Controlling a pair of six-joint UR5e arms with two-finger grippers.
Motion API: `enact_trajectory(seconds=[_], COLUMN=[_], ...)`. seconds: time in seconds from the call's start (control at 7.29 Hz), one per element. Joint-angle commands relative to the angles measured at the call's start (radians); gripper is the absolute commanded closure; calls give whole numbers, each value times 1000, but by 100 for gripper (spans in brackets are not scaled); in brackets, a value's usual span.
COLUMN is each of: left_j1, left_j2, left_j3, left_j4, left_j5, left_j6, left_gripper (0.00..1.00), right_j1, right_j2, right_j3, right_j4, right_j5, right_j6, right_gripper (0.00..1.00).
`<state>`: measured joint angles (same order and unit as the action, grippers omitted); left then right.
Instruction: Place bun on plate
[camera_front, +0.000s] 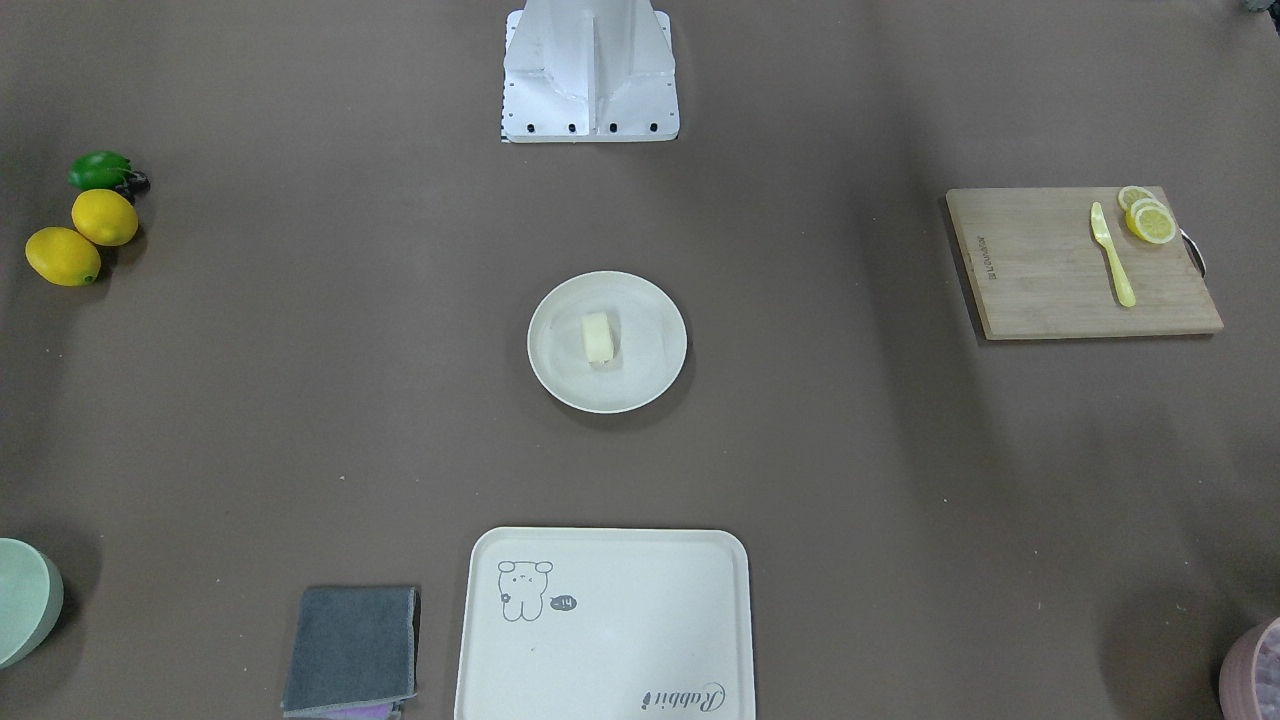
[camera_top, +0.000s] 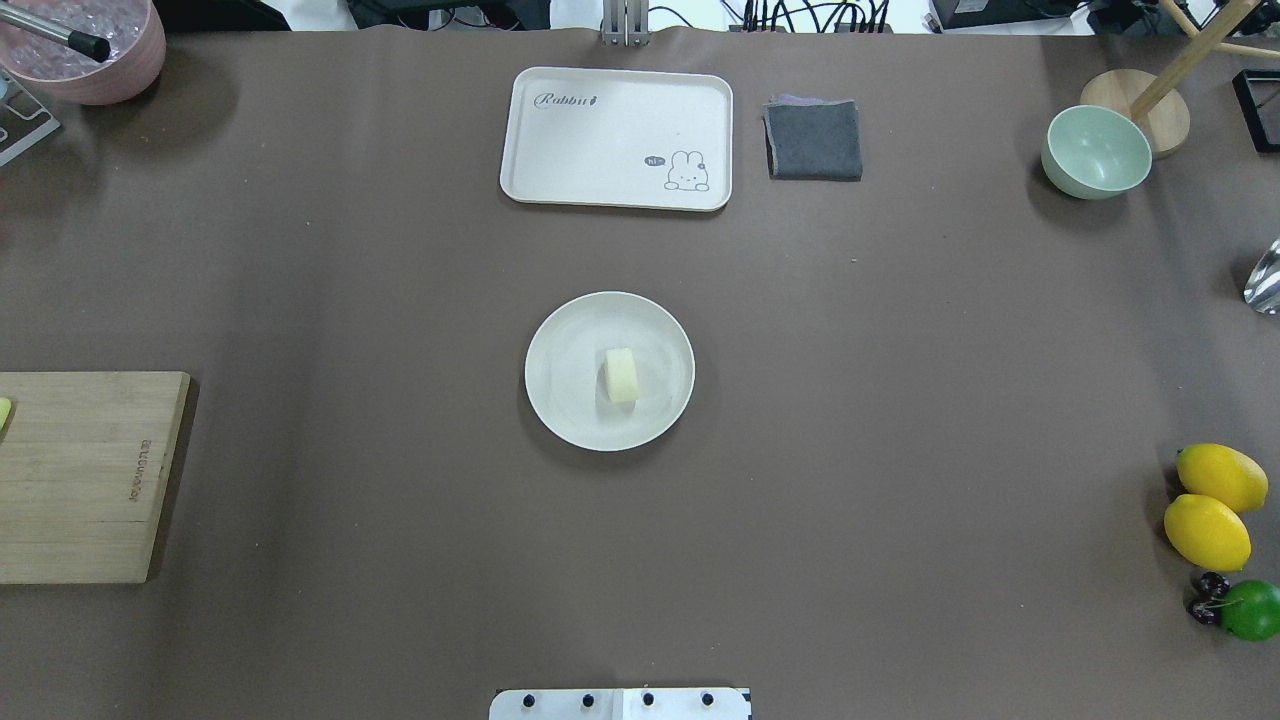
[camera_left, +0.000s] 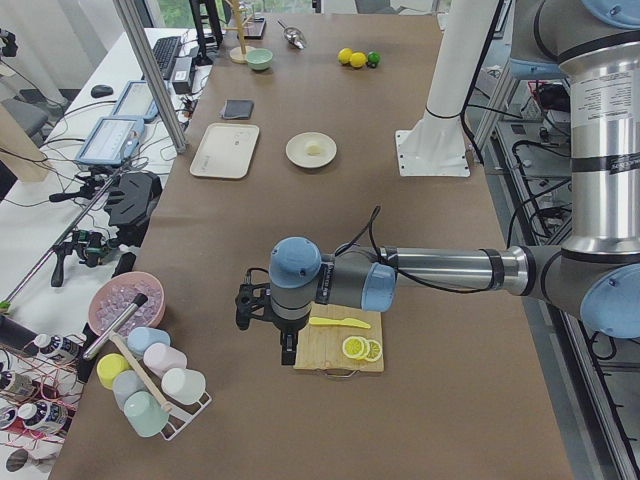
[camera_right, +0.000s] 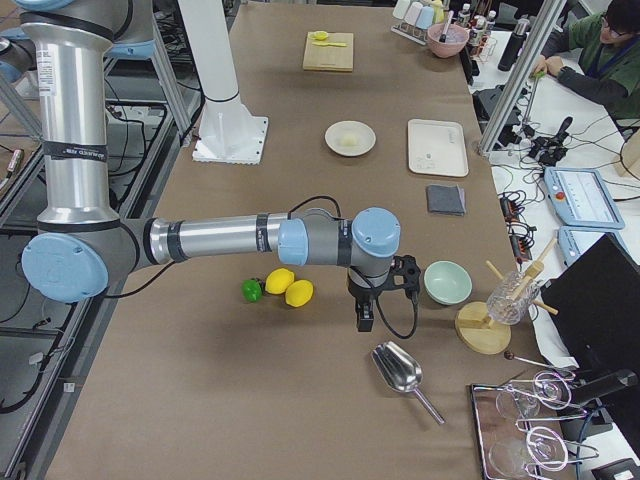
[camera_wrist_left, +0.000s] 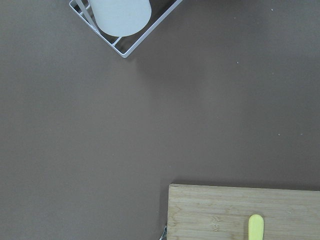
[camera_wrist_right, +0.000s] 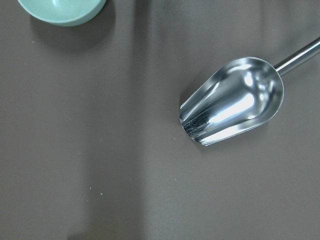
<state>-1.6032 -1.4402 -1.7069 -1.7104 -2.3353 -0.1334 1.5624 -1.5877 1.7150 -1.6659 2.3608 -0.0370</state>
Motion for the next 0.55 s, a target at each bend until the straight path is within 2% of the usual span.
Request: enact_trajectory(seconds=[0.0, 0.41], left_j1=[0, 0], left_j2=[0, -5], left_j3=[1, 1], left_j4=[0, 0], left_j5=[-1, 1], left_j6=[-2, -3], left_gripper=[2, 2], right_j1=[-1, -1], right_j2=[0, 0], right_j3=[2, 2], right_j4=[0, -2], right_j5=[0, 0], right_j6=[0, 0], right_gripper=[0, 0])
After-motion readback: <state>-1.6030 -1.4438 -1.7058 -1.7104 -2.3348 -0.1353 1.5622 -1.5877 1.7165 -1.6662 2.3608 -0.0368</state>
